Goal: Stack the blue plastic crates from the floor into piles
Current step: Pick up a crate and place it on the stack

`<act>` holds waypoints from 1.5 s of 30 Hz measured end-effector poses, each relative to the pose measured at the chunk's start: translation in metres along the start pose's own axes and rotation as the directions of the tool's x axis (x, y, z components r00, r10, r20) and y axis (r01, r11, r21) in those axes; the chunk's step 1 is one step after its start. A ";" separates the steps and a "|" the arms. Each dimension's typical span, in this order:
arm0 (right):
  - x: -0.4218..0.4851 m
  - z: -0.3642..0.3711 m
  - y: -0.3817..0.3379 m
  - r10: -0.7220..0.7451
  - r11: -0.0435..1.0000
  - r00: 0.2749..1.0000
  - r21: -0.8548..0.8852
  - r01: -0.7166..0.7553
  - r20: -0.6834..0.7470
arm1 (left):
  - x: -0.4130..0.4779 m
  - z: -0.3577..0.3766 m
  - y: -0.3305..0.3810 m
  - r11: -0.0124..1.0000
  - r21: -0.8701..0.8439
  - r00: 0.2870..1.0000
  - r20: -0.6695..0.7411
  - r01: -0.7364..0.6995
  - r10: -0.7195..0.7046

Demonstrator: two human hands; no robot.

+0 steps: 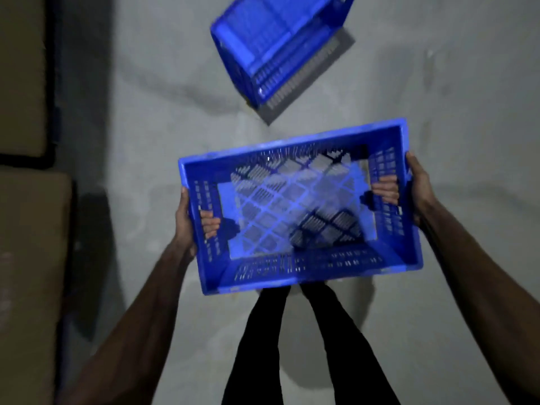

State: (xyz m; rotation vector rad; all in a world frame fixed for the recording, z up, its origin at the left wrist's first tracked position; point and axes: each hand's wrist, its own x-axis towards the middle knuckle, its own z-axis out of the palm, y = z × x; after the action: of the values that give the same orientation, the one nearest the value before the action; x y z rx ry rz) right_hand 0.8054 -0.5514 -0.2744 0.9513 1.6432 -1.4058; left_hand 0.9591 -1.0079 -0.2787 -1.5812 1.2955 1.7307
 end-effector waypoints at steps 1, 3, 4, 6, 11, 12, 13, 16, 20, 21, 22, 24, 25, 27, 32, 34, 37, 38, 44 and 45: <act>-0.028 -0.006 -0.008 -0.004 1.000 1.000 -0.010 0.004 -0.003 | -0.026 -0.002 0.007 1.000 -0.016 1.000 -0.003 -0.005 0.005; -0.086 -0.016 -0.021 -0.025 1.000 1.000 -0.011 0.025 -0.014 | -0.082 -0.005 0.021 0.999 -0.017 1.000 0.004 -0.029 0.029; -0.114 -0.019 -0.030 -0.036 0.999 0.999 -0.005 0.036 -0.015 | -0.110 -0.008 0.029 0.999 -0.032 0.999 0.003 -0.044 0.044; -0.169 -0.024 -0.045 -0.053 0.998 0.998 -0.016 0.053 -0.021 | -0.165 -0.013 0.043 0.995 -0.054 0.996 0.003 -0.085 0.085; -0.267 -0.041 -0.066 -0.100 0.991 0.994 0.084 0.104 -0.045 | -0.264 -0.020 0.078 0.985 -0.031 0.985 0.042 -0.169 0.170; -0.280 -0.044 -0.071 -0.105 0.988 0.993 0.107 0.110 -0.057 | -0.275 -0.019 0.085 0.982 -0.024 0.981 0.048 -0.186 0.187; -0.290 -0.049 -0.075 -0.115 0.985 0.991 0.124 0.122 -0.064 | -0.285 -0.017 0.091 0.980 -0.020 0.979 0.052 -0.197 0.197; -0.307 -0.064 -0.087 -0.132 0.977 0.989 0.157 0.141 -0.068 | -0.308 0.001 0.104 0.968 0.014 0.967 0.053 -0.250 0.249; -0.305 -0.100 -0.105 -0.120 0.974 0.991 0.187 0.130 -0.063 | -0.330 0.041 0.118 0.949 0.060 0.951 0.043 -0.310 0.307; -0.301 -0.112 -0.111 -0.117 0.973 0.991 0.194 0.128 -0.068 | -0.334 0.055 0.121 0.943 0.065 0.945 0.035 -0.327 0.325; -0.297 -0.125 -0.117 -0.114 0.972 0.991 0.196 0.127 -0.072 | -0.338 0.070 0.125 0.938 0.071 0.941 0.026 -0.340 0.339; -0.288 -0.155 -0.131 -0.114 0.972 0.991 0.200 0.127 -0.074 | -0.344 0.107 0.134 0.926 0.089 0.930 0.003 -0.366 0.367; -0.283 -0.172 -0.140 -0.113 0.971 0.991 0.205 0.126 -0.072 | -0.347 0.127 0.139 0.920 0.097 0.924 -0.005 -0.379 0.382; -0.276 -0.208 -0.159 -0.116 0.966 0.990 0.222 0.130 -0.076 | -0.355 0.171 0.149 0.912 0.115 0.918 -0.012 -0.394 0.398; -0.261 -0.307 -0.213 -0.149 0.964 0.985 0.209 0.164 -0.085 | -0.377 0.288 0.173 0.889 0.105 0.894 -0.005 -0.446 0.449; -0.253 -0.346 -0.240 -0.161 0.963 0.983 0.206 0.176 -0.088 | -0.387 0.335 0.184 0.882 0.113 0.887 -0.012 -0.457 0.461; -0.239 -0.393 -0.277 -0.168 0.960 0.980 0.208 0.186 -0.105 | -0.396 0.396 0.205 0.870 0.115 0.874 -0.023 -0.480 0.485; -0.233 -0.407 -0.290 -0.168 0.959 0.980 0.210 0.188 -0.109 | -0.398 0.415 0.214 0.869 0.113 0.873 -0.023 -0.482 0.487; -0.182 -0.470 -0.376 -0.155 0.947 0.981 0.265 0.181 -0.119 | -0.383 0.519 0.285 0.871 0.148 0.882 0.010 -0.468 0.472; -0.170 -0.479 -0.394 -0.158 0.942 0.980 0.279 0.186 -0.120 | -0.375 0.536 0.299 0.872 0.144 0.883 0.017 -0.467 0.470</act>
State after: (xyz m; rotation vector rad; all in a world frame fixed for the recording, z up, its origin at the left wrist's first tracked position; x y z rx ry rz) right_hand 0.4881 -0.1333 0.0960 1.0733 1.6514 -1.7817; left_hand 0.5271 -0.5894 0.1161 -1.2697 1.8908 1.8391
